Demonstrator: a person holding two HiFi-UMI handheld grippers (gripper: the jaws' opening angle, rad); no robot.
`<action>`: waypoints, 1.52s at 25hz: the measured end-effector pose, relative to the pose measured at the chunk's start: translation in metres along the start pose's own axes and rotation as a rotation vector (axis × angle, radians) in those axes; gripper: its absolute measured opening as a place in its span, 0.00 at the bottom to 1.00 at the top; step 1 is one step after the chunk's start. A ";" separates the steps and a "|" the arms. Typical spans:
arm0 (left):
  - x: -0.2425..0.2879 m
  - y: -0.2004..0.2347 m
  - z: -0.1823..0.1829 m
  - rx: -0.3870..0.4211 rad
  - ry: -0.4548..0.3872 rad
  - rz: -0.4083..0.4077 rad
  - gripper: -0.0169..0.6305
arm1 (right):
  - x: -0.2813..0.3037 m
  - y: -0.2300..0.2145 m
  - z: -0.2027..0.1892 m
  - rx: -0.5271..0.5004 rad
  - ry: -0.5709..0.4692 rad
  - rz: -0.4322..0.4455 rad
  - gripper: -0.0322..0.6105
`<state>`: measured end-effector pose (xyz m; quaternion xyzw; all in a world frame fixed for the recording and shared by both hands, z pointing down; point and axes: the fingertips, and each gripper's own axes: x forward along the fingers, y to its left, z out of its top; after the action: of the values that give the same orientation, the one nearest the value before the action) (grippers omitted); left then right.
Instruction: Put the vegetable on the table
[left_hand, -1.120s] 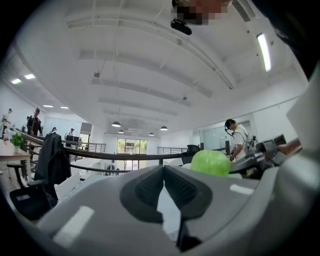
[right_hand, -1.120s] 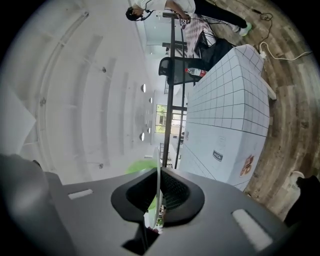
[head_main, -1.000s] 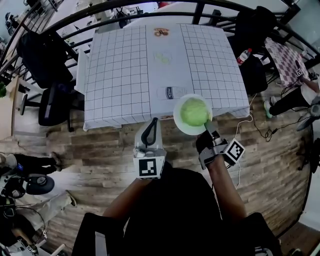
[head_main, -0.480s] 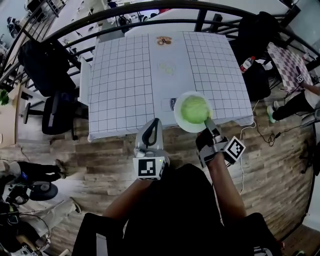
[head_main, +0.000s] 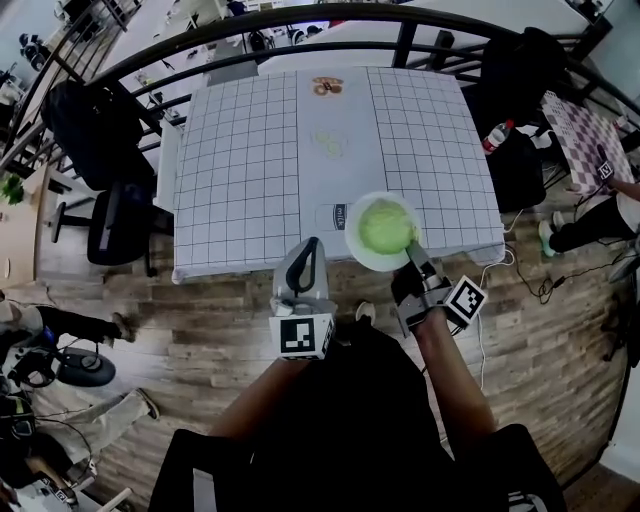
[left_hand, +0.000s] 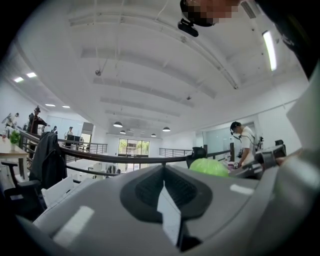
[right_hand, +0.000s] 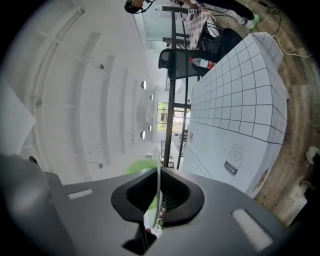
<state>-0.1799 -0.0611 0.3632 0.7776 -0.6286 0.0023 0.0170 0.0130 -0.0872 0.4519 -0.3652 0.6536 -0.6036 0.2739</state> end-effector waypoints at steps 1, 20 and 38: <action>0.007 -0.006 0.001 0.001 -0.005 -0.003 0.04 | 0.001 -0.004 0.009 -0.004 0.000 -0.004 0.06; 0.084 -0.055 -0.024 -0.016 0.008 0.033 0.04 | 0.040 -0.078 0.118 -0.075 0.060 -0.011 0.07; 0.117 -0.078 -0.029 -0.002 0.047 0.055 0.04 | 0.074 -0.147 0.143 -0.101 0.097 -0.044 0.06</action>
<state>-0.0789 -0.1589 0.3934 0.7596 -0.6493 0.0203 0.0325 0.1053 -0.2319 0.5860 -0.3632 0.6877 -0.5926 0.2097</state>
